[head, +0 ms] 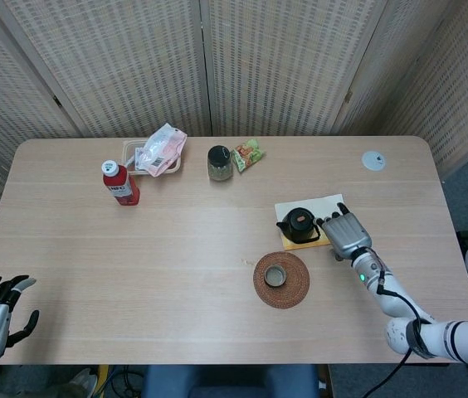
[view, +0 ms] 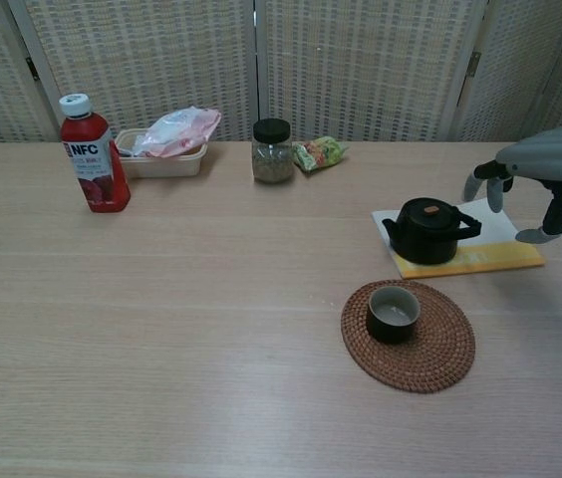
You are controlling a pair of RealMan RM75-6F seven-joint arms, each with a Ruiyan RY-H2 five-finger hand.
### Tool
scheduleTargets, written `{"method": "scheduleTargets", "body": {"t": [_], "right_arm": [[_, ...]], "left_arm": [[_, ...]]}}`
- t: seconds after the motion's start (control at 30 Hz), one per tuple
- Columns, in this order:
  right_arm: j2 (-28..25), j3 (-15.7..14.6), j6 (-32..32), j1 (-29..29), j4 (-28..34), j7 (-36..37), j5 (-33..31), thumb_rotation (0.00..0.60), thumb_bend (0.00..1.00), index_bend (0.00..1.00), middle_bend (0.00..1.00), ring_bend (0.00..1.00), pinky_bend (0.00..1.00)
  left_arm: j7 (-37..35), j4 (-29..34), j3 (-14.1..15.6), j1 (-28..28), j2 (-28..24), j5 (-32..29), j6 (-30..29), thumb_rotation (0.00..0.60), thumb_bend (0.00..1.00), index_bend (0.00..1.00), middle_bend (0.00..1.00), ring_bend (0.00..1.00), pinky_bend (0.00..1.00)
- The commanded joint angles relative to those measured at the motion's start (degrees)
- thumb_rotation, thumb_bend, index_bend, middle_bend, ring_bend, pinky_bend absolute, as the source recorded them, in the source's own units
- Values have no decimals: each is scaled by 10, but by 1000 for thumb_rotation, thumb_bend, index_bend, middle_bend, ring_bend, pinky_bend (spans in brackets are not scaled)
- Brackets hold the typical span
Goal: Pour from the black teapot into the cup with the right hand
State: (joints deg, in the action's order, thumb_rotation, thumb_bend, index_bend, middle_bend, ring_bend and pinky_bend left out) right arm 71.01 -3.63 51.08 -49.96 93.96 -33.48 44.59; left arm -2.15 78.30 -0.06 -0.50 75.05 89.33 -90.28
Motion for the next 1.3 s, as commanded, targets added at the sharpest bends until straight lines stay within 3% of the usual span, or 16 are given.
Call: {"method": "scheduleTargets", "body": {"t": [0.03,0.2,0.9,1.3], "right_arm": [[-9,6,14,8,17,4,12,600,326,228,317,211,83],[-10,9,31,19,36,1,23,600,327,228,295,189,3],[71,39,74,47,-2,-15,39,600,322,237,296,177,0],[99,53,64,47,-29,-27,31,600,322,288,381,287,0]], "left_arm": [[0,0,0,-1,0,1,0,600,367,244,198,212,90],[-2,1,0,1,-2,1,-3,600,367,244,198,212,90],[-23,-14,1,6,-3,2,-9,600,367,244,198,212,90],[-28,-18,1,9,-2,2,-12,600,367,245,198,212,90]]}}
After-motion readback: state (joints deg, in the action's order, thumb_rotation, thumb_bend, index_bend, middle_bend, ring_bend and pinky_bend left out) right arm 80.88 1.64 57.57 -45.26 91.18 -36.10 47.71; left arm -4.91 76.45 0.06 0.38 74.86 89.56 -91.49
